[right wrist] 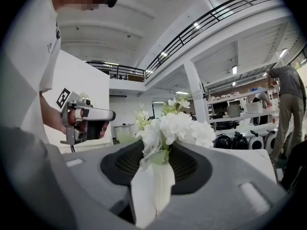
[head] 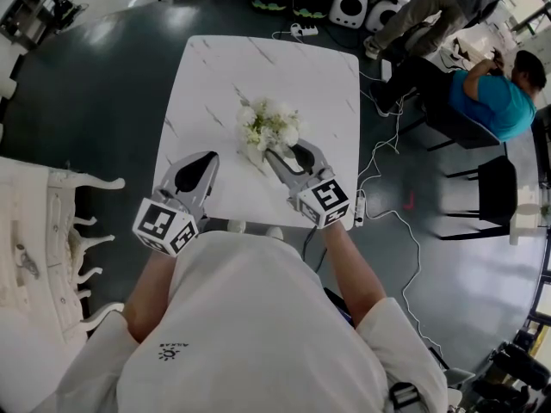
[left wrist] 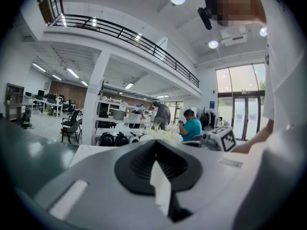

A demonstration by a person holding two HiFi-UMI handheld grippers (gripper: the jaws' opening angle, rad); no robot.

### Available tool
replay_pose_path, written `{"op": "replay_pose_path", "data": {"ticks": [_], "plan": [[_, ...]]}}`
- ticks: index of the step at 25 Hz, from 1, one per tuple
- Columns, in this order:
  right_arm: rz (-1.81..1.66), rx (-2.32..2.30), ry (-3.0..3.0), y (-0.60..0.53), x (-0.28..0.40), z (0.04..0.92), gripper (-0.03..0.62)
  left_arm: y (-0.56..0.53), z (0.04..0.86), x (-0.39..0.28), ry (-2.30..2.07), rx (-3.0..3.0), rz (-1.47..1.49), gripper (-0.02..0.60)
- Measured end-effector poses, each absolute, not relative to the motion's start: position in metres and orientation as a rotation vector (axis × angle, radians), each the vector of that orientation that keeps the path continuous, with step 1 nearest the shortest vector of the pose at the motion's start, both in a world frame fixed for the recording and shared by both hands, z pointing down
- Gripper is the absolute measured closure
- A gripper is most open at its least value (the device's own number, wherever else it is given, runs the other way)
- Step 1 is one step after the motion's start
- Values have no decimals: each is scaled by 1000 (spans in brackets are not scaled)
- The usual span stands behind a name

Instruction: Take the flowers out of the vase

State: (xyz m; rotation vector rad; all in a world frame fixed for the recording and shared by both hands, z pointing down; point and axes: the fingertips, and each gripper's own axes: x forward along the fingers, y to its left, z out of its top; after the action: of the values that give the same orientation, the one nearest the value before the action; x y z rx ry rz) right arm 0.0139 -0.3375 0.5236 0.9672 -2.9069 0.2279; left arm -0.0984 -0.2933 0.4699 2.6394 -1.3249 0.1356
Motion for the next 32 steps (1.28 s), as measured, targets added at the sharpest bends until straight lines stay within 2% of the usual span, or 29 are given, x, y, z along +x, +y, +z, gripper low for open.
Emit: {"op": "replay_pose_path", "data": {"ticks": [9,16,32], "plan": [[218,1004,-2922,-339,21,516,508,-294,469,-95,-1316,2649,135,592],[200,1009,-2926,-339,20,510,543,-295,467,-97,-1318,2650,133,592],[105,1047,-2961,-340,19,481,562,-294,465,-99,-1320,2657,105,592]]}}
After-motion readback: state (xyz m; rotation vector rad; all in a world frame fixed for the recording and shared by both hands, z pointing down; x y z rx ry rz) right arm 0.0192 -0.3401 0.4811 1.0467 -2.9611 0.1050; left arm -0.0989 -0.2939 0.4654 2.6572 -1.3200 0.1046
